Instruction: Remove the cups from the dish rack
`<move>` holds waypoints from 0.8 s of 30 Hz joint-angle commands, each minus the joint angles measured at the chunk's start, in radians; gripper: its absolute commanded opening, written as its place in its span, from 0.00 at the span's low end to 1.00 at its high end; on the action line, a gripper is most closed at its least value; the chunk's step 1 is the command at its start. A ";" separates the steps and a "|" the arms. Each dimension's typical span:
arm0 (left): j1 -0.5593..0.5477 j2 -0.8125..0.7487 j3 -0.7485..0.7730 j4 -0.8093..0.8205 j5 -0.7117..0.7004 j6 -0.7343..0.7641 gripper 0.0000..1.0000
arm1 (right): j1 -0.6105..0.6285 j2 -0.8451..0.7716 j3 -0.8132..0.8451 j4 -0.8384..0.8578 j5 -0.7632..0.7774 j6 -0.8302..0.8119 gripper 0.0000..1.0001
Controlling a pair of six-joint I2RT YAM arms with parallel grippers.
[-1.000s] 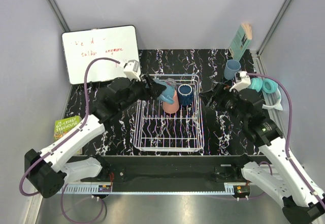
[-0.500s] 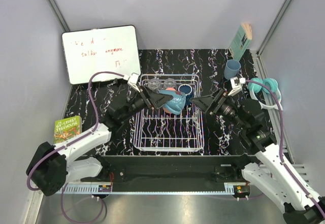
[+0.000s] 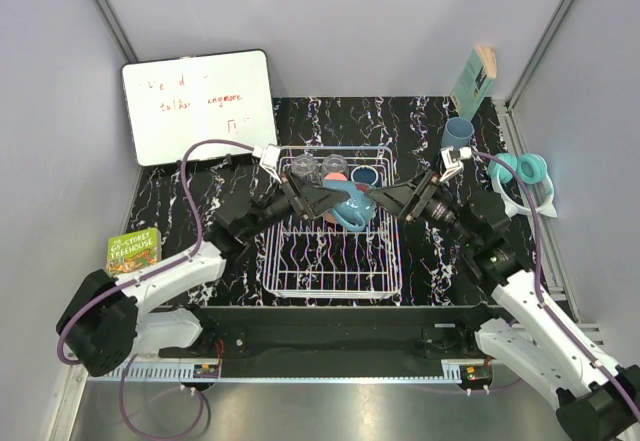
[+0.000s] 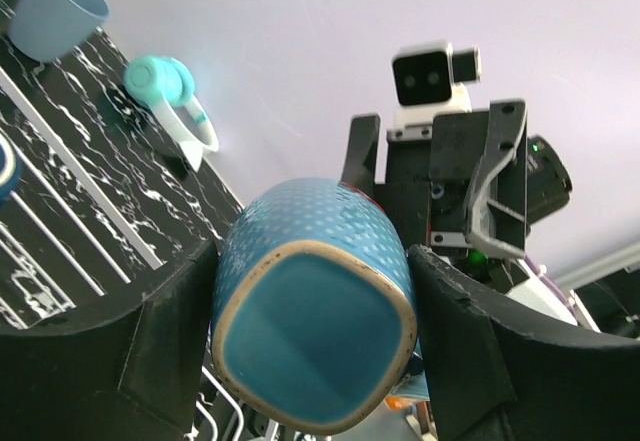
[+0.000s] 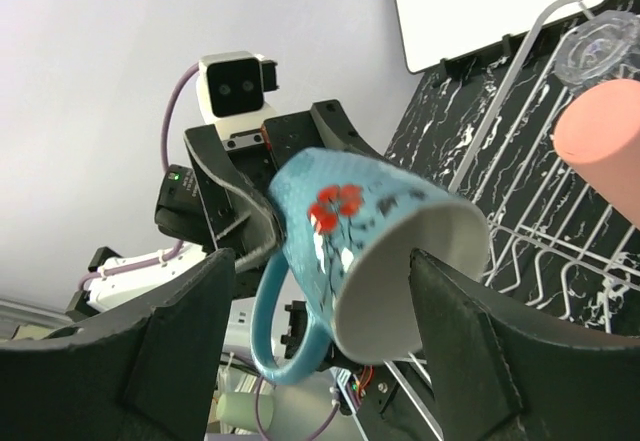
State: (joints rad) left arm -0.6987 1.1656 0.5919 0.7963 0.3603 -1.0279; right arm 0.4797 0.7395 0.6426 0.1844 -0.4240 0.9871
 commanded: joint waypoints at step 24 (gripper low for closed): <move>-0.128 0.089 0.114 0.095 0.023 0.035 0.00 | 0.005 0.029 -0.009 0.123 -0.044 0.048 0.00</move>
State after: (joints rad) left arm -0.8062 1.2930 0.6388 0.9051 0.3836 -1.0435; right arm 0.4789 0.8032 0.5949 0.3496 -0.5194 1.1343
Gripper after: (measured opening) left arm 0.726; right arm 0.220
